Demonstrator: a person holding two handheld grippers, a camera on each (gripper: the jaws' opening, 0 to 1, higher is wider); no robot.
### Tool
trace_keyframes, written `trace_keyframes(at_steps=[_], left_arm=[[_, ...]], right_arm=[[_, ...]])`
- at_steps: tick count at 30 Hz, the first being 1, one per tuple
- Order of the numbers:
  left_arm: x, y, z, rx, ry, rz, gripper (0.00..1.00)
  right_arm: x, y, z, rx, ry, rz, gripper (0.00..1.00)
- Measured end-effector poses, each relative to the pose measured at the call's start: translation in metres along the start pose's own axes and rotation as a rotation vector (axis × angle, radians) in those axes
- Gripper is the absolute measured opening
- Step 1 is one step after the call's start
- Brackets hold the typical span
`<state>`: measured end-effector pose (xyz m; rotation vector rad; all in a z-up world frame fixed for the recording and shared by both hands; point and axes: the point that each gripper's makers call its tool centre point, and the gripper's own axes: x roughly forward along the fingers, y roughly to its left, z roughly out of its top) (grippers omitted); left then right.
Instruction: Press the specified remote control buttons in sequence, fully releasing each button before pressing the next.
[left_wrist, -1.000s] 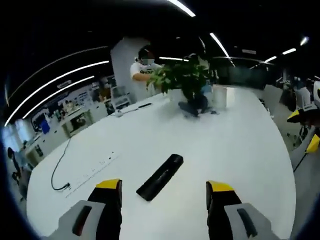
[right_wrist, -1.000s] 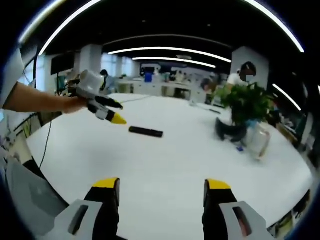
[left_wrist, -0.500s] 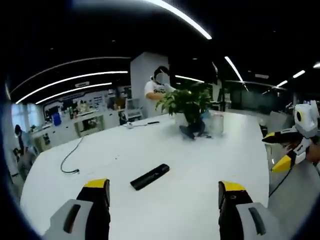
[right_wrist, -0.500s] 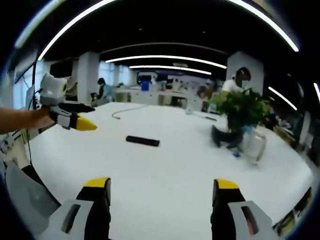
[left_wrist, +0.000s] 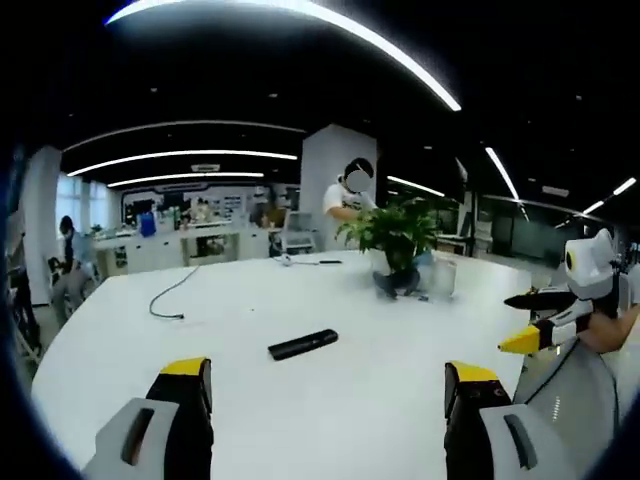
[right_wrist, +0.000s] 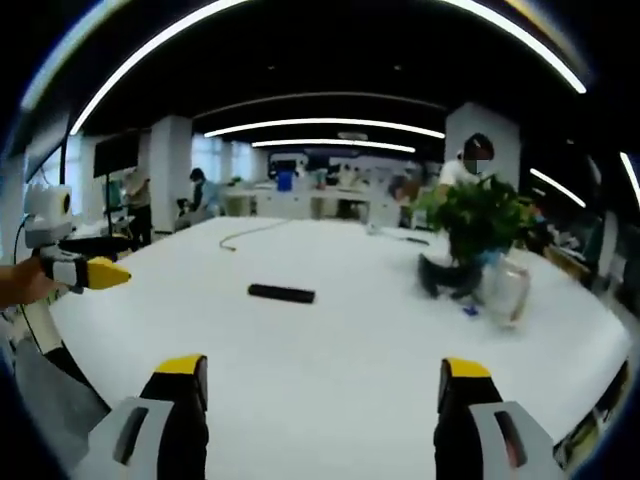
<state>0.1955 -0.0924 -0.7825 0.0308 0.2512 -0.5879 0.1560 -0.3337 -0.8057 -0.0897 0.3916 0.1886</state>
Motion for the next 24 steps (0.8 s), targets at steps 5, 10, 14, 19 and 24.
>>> trace_keyframes(at_steps=[5,10,14,19,24], left_arm=[[-0.017,-0.001,-0.023,0.085,0.027,0.079,1.0],[-0.03,-0.007,-0.034,0.04,0.043,0.092,1.0],[-0.033,-0.004,-0.038,0.065,0.038,0.133,1.0],[-0.034,0.001,-0.033,0.094,0.013,0.156,1.0],[-0.034,0.002,-0.033,0.033,-0.001,0.147,1.0]], right_arm=[[0.0,-0.011,-0.005,-0.044,0.025,-0.013,0.94],[0.001,-0.018,-0.005,-0.109,0.024,-0.045,0.92],[0.004,-0.025,-0.015,-0.087,0.055,-0.061,0.9],[0.004,-0.023,-0.014,-0.116,0.045,-0.068,0.88],[0.004,-0.025,-0.017,-0.091,0.059,-0.065,0.89]])
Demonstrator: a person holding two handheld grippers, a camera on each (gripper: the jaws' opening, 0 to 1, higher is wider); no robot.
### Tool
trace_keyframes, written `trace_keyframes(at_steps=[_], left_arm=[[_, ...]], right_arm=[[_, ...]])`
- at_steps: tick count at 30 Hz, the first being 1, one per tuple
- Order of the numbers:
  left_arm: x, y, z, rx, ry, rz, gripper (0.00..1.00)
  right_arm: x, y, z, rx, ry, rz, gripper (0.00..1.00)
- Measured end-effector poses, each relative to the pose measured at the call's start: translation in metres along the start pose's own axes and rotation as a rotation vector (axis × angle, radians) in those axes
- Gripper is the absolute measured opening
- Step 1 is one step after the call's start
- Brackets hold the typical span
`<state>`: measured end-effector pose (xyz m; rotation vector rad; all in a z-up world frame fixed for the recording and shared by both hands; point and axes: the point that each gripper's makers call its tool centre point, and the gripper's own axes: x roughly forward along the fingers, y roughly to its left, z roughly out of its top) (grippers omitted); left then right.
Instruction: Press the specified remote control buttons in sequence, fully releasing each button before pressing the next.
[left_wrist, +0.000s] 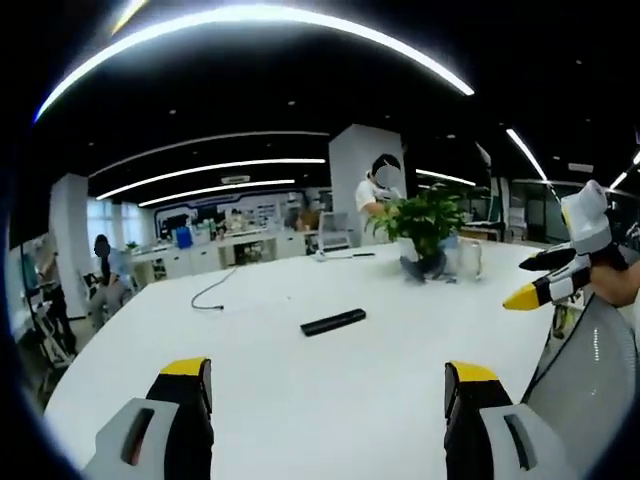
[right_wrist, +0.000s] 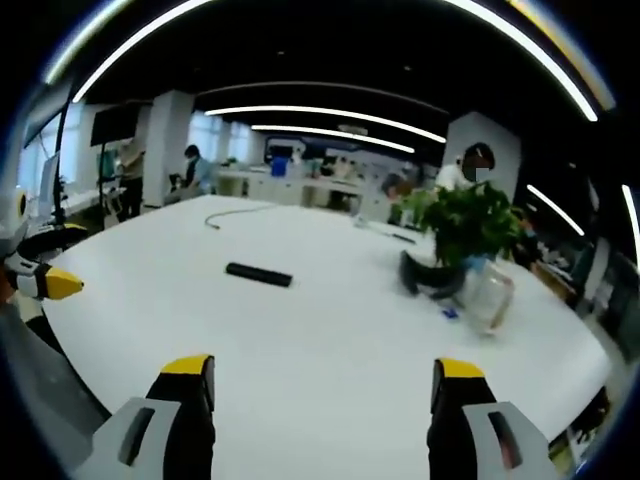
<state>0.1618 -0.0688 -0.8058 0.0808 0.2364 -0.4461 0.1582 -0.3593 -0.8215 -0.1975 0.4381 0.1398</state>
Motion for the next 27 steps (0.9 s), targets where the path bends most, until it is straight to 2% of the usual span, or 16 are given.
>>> trace_keyframes(at_steps=[5,7,11,23,27], left_arm=[[-0.002,0.002,0.001,0.027,-0.003,0.015,1.0],[-0.001,0.002,0.0,0.022,0.0,0.012,1.0],[-0.002,0.002,-0.001,0.024,0.007,0.009,1.0],[-0.001,0.004,-0.004,0.032,0.022,0.018,1.0],[-0.001,0.004,-0.009,0.044,0.051,0.019,1.0]], right_arm=[[0.0,0.0,-0.001,-0.003,0.008,-0.003,0.87],[-0.003,-0.007,0.001,0.014,-0.01,-0.031,0.85],[-0.003,-0.009,0.001,0.046,-0.009,-0.031,0.84],[0.0,-0.001,-0.004,-0.006,0.018,-0.008,0.82],[0.0,-0.002,-0.005,-0.014,0.026,-0.015,0.82]])
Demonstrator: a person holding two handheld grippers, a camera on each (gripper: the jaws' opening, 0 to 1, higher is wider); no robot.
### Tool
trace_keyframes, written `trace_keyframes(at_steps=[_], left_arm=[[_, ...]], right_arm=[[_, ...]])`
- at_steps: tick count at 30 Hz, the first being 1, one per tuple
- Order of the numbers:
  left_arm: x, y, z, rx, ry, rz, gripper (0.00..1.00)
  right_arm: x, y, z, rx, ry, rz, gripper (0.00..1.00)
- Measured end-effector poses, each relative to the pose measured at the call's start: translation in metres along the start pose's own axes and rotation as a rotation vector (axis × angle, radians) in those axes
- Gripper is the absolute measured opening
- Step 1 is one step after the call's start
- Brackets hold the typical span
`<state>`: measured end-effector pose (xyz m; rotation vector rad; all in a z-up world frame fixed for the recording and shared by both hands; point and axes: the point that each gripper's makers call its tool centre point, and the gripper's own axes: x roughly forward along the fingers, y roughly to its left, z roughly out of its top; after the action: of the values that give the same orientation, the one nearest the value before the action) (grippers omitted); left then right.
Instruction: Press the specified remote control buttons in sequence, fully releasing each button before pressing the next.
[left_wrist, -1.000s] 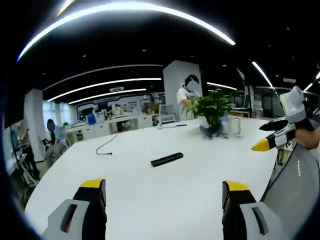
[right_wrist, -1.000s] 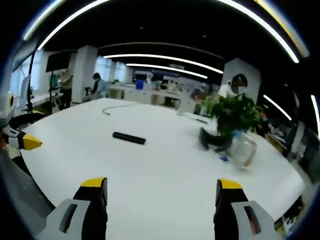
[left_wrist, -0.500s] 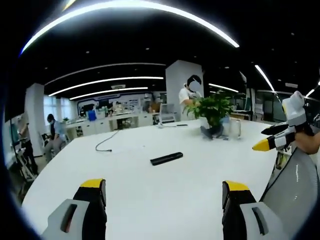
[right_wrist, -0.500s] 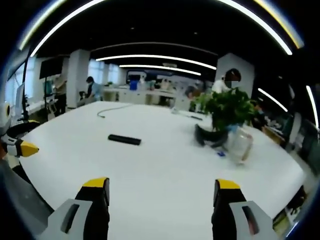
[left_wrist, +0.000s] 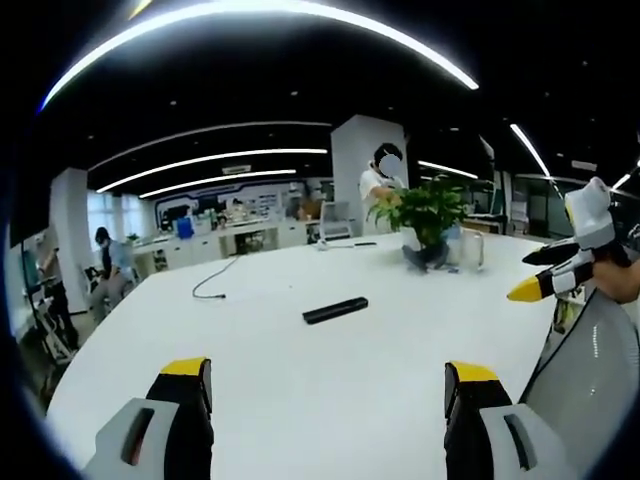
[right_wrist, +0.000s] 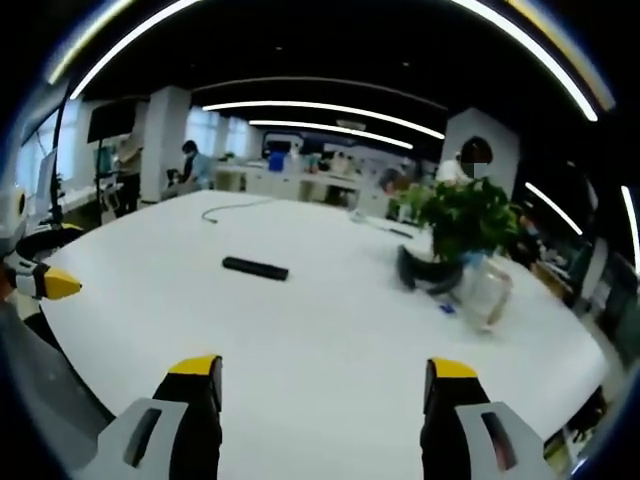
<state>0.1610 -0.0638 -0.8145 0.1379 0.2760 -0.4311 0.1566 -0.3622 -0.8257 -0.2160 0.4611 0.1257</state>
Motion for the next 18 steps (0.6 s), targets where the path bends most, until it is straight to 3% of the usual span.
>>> trace_keyframes(at_steps=[18], left_arm=[[0.0,-0.0008,-0.0006,0.004,0.0,-0.006,1.0]], right_arm=[[0.0003,0.0019,-0.0011,-0.004,0.008,0.006,0.8]])
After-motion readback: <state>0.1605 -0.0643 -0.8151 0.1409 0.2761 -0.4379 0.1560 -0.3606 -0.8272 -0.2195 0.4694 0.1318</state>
